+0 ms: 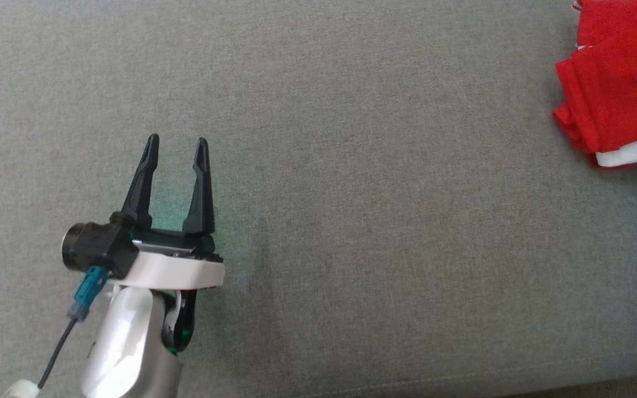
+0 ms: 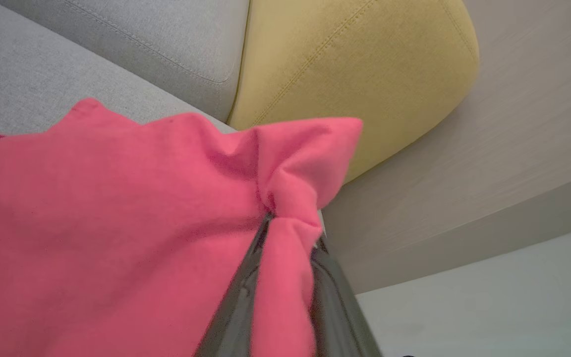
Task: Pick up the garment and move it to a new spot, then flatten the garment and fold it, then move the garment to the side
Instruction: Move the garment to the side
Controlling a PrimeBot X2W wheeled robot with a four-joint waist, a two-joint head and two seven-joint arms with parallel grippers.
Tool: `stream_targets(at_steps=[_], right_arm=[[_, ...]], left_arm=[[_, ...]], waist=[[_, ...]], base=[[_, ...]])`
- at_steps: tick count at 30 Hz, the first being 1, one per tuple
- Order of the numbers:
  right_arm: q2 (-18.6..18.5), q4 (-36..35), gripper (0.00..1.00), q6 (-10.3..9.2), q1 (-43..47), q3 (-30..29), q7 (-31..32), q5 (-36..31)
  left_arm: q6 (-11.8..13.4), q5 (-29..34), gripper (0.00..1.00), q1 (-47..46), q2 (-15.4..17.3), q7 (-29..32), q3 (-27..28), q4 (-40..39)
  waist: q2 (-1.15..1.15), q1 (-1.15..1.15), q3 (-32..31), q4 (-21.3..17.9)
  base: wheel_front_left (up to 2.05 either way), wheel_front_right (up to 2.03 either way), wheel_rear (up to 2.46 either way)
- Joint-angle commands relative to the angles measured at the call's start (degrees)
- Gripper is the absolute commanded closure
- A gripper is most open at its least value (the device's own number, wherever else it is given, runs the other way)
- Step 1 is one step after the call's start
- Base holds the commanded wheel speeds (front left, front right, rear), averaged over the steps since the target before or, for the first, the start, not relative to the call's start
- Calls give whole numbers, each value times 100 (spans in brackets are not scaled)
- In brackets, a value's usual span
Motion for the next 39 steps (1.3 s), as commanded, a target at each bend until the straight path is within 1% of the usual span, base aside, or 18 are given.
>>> stream_targets(at_steps=[1, 2, 8, 12, 14, 18, 22, 25, 26, 28, 30, 32, 36, 39], right_arm=[[-101, -257, 31, -5, 107, -97, 31, -28], [-54, -316, 0, -5, 128, -135, 38, -26], [203, -816, 0, -5, 196, -296, 7, -213], [561, -1266, 0, -5, 178, -212, -73, -251], [802, -1472, 0, -5, 188, -140, -175, -217], [1481, -1818, 0, -5, 254, 23, -447, -73], [2320, -2001, 0, -5, 487, 117, -795, 174], [2960, -1993, 0, -5, 769, 125, -1112, 354], [2960, -1993, 0, -5, 769, 125, -1112, 354], [3213, -1902, 0, -5, 993, 180, -1325, 493], [3349, -1777, 0, -5, 1220, 183, -1558, 692], [3394, -1642, 0, -5, 1463, 188, -1777, 933], [3402, -1343, 0, -5, 1891, 344, -2158, 1698], [3403, -1159, 0, -5, 2102, 456, -2317, 1907]], left_arm=[[-25, 73, 0, -132, 40, -29, 215, -170], [-30, 73, 0, -128, 40, -29, 219, -163], [-37, 7, 0, -96, 40, -29, 207, -96], [-14, -32, 0, -46, 40, -29, 242, -96], [3, -45, 0, -7, 40, -29, 268, -110], [45, -71, 0, 102, 40, -29, 335, -162], [99, -103, 0, 257, 40, -29, 406, -288], [130, -125, 0, 391, 40, -29, 434, -338], [130, -125, 0, 391, 40, -29, 434, -338], [146, -150, 0, 481, 40, -29, 429, -335], [184, -186, 0, 568, 40, -29, 430, -339], [204, -241, 0, 655, 40, -29, 415, -318], [247, -349, 0, 793, 40, -29, 378, -307], [294, -434, 0, 858, 40, -29, 406, -300]], waist=[[0, 0, -6, 3], [0, 0, -15, 7], [0, 0, -195, 51], [0, 0, -403, 89], [0, 0, -539, 119], [0, 0, -827, 181], [0, 0, -1080, 247], [0, 0, -1232, 309], [0, 0, -1232, 309], [0, 0, -1315, 353], [0, 0, -1383, 391], [0, 0, -1441, 427], [0, 0, -1504, 497], [0, 0, -1523, 529]], base=[[0, 0, 0], [0, 0, 0], [0, 0, 0], [0, 0, 0], [0, 0, 0], [0, 0, 0], [0, 0, 0], [0, 0, 0], [0, 0, 0], [0, 0, 0], [0, 0, 0], [0, 0, 0], [0, 0, 0], [0, 0, 0]])
